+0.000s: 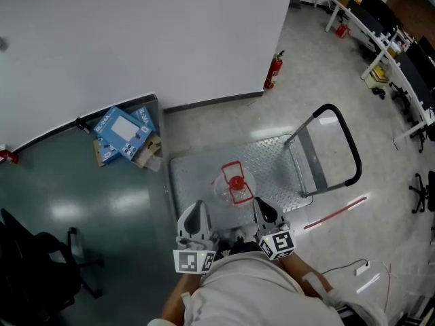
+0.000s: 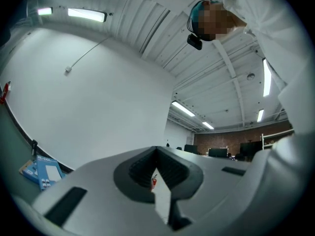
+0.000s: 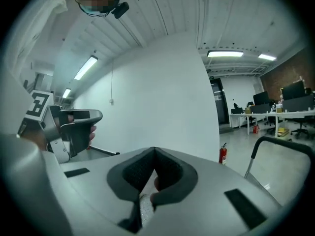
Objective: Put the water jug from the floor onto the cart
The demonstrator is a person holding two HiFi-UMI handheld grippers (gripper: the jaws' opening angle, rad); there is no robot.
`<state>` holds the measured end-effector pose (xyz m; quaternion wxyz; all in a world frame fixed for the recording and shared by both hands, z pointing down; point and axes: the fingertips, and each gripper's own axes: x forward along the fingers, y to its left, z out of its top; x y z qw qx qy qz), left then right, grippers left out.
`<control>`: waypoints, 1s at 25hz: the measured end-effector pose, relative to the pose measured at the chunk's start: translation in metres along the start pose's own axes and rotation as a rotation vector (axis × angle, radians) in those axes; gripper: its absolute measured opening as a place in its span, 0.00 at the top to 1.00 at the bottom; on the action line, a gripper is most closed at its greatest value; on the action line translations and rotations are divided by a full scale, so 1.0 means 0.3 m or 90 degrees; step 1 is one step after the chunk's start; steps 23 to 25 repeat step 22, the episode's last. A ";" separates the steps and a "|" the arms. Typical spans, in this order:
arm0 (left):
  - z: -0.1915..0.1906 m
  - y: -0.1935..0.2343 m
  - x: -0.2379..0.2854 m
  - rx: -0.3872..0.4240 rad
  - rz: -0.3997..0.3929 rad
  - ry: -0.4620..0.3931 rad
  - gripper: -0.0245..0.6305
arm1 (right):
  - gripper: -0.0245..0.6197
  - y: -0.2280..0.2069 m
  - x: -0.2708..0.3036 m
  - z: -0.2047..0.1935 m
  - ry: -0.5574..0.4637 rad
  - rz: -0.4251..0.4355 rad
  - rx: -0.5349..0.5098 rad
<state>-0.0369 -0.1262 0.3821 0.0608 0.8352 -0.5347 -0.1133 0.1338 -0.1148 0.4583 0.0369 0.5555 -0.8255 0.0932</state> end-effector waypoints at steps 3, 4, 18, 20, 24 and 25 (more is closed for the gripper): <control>-0.001 -0.019 -0.002 0.006 -0.008 0.000 0.96 | 0.94 0.008 -0.012 -0.001 0.001 0.015 -0.016; 0.000 -0.021 -0.003 0.007 -0.009 0.000 0.96 | 0.94 0.009 -0.016 0.004 0.000 0.017 -0.018; 0.016 -0.005 -0.005 0.015 -0.005 -0.004 0.96 | 0.94 0.022 0.013 0.052 -0.018 0.036 -0.015; 0.019 0.000 -0.004 0.016 -0.004 -0.004 0.96 | 0.94 0.029 0.018 0.050 -0.018 0.039 -0.013; 0.022 0.006 -0.005 0.016 -0.003 -0.005 0.96 | 0.94 0.037 0.023 0.052 -0.020 0.042 -0.012; 0.022 0.006 -0.005 0.016 -0.003 -0.005 0.96 | 0.94 0.037 0.023 0.052 -0.020 0.042 -0.012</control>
